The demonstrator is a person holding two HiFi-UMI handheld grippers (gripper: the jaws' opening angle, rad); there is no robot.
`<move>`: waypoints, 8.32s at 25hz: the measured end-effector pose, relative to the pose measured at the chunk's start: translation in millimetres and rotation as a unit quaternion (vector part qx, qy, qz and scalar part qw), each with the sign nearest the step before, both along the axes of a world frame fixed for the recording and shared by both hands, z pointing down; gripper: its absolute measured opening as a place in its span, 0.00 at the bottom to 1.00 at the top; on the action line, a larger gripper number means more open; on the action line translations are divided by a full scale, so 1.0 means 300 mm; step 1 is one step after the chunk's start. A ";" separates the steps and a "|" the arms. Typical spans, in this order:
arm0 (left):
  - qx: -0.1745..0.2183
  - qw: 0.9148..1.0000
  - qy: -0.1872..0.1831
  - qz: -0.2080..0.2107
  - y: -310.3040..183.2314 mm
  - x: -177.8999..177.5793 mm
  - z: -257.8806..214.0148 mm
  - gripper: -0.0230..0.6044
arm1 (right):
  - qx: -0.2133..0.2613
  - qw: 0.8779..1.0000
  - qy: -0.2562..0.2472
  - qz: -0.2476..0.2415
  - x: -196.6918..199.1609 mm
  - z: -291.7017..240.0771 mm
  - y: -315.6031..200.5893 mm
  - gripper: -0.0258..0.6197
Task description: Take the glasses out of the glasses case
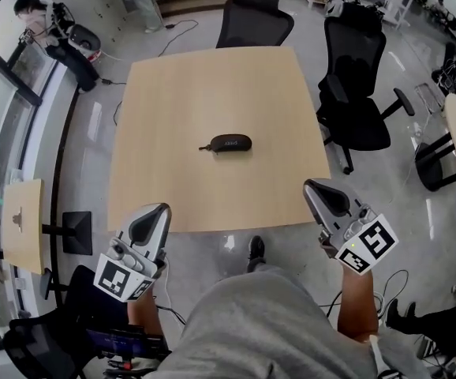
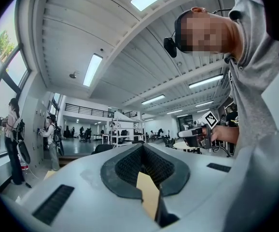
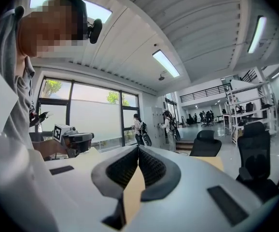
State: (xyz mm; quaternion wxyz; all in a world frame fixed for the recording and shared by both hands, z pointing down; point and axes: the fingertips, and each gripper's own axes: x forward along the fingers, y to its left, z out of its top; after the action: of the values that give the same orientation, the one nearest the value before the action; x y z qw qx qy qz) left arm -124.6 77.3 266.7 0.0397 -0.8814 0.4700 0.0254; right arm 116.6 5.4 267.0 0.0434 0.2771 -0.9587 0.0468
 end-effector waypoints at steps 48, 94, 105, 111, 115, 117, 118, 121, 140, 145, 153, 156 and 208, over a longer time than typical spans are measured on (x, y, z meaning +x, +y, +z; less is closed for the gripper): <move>-0.075 0.997 0.025 0.006 -0.987 0.004 0.351 0.04 | -0.101 0.994 0.039 -0.021 -0.232 0.361 -0.869 0.05; -0.340 0.934 0.006 0.108 -1.302 -0.039 1.328 0.05 | -0.350 0.914 0.205 0.011 -0.531 1.378 -1.133 0.05; -0.369 0.917 0.019 0.150 -1.215 0.005 1.390 0.05 | -0.391 0.892 0.228 -0.021 -0.542 1.440 -1.051 0.05; -0.367 0.918 0.022 0.149 -1.162 0.017 1.402 0.05 | -0.371 0.895 0.245 -0.041 -0.561 1.442 -1.033 0.05; -0.358 0.922 0.018 0.145 -1.130 0.030 1.406 0.05 | -0.336 0.903 0.263 -0.060 -0.573 1.428 -1.020 0.05; -0.354 0.924 0.016 0.142 -1.117 0.033 1.408 0.05 | -0.311 0.909 0.270 -0.065 -0.579 1.409 -1.019 0.05; -0.352 0.926 0.014 0.139 -1.111 0.034 1.410 0.05 | -0.295 0.913 0.274 -0.070 -0.584 1.394 -1.018 0.06; -0.346 0.929 0.016 0.132 -1.090 0.034 1.415 0.05 | -0.238 0.921 0.291 -0.107 -0.624 1.318 -0.981 0.14; -0.330 0.936 0.034 0.116 -0.942 0.032 1.429 0.05 | 0.031 0.794 0.541 -0.275 -0.718 1.534 -0.787 0.19; -0.336 0.936 0.034 0.104 -0.903 0.040 1.436 0.05 | 0.043 0.787 0.560 -0.257 -0.698 1.547 -0.817 0.19; -0.333 0.937 0.029 0.100 -0.926 0.072 1.445 0.05 | 0.029 0.798 0.559 -0.221 -0.653 1.534 -0.864 0.15; -0.335 0.937 0.026 0.094 -0.909 0.029 1.452 0.05 | 0.028 0.800 0.556 -0.225 -0.687 1.535 -0.836 0.11; -0.319 0.947 0.003 0.025 -0.765 -0.127 1.268 0.05 | 0.001 0.809 0.579 -0.103 -0.171 1.534 -1.040 0.11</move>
State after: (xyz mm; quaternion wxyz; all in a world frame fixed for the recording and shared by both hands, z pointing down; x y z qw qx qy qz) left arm -162.6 -152.1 647.2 -0.2458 -0.8592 0.4319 -0.1218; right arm 65.3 -306.5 727.2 0.5946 0.1523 -0.7790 -0.1277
